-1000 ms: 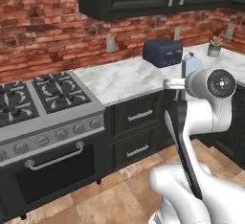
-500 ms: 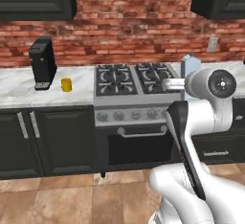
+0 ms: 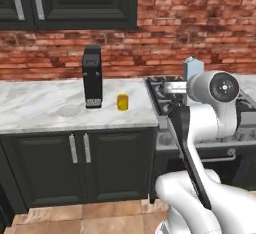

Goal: Take a sugar cube from the saucer and place it inside the coffee. Then, grab milk from the fridge and place it next to the coffee on the counter to sweeten the coffee.

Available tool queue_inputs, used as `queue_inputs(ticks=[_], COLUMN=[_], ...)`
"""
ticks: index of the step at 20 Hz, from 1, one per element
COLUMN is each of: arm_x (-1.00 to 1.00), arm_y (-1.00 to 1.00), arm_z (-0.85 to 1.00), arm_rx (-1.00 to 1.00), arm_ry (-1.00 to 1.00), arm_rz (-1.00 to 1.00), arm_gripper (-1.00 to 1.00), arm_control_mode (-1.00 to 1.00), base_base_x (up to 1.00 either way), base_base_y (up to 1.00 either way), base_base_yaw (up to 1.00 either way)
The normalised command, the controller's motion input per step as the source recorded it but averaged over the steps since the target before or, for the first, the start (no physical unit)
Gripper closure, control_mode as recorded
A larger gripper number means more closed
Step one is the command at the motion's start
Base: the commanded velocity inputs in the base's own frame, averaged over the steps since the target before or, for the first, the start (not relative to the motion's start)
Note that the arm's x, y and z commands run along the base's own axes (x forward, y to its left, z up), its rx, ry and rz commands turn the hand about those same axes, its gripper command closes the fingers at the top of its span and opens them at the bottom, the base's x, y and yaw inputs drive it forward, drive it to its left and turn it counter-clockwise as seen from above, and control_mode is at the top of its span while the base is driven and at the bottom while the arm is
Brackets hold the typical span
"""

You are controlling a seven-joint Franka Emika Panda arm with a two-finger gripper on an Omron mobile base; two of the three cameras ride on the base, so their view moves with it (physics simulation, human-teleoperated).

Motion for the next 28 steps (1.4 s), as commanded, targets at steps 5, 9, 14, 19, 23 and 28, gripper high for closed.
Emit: queue_inputs(ticks=[5,9,14,19,23,28], arm_x=[0.0,0.33,1.0,1.0,0.92,0.47], arm_y=[0.0,-0.29,-0.8,-0.62,-0.36,-0.19], arm_z=[0.0,-0.43,-0.69,-0.19,-0.15,-0.44], arm_rx=[0.0,0.0,0.11,0.18,0.17,0.02], arm_ry=[0.0,0.0,0.0,-0.06,-0.17,-0.03], arm_rz=[0.0,0.06,0.4,0.47,0.44,0.3], arm_gripper=[1.0,1.0,1.0,1.0,1.0,1.0], arm_control_mode=[1.0,-1.0,-1.0,-1.0,-1.0,-1.0], base_base_x=[0.97,0.24,0.0,0.0,0.0,0.0], base_base_y=[0.91,-0.03,0.0,0.0,0.0,0.0], base_base_yaw=[-0.25,-0.01,0.0,0.0,0.0,0.0])
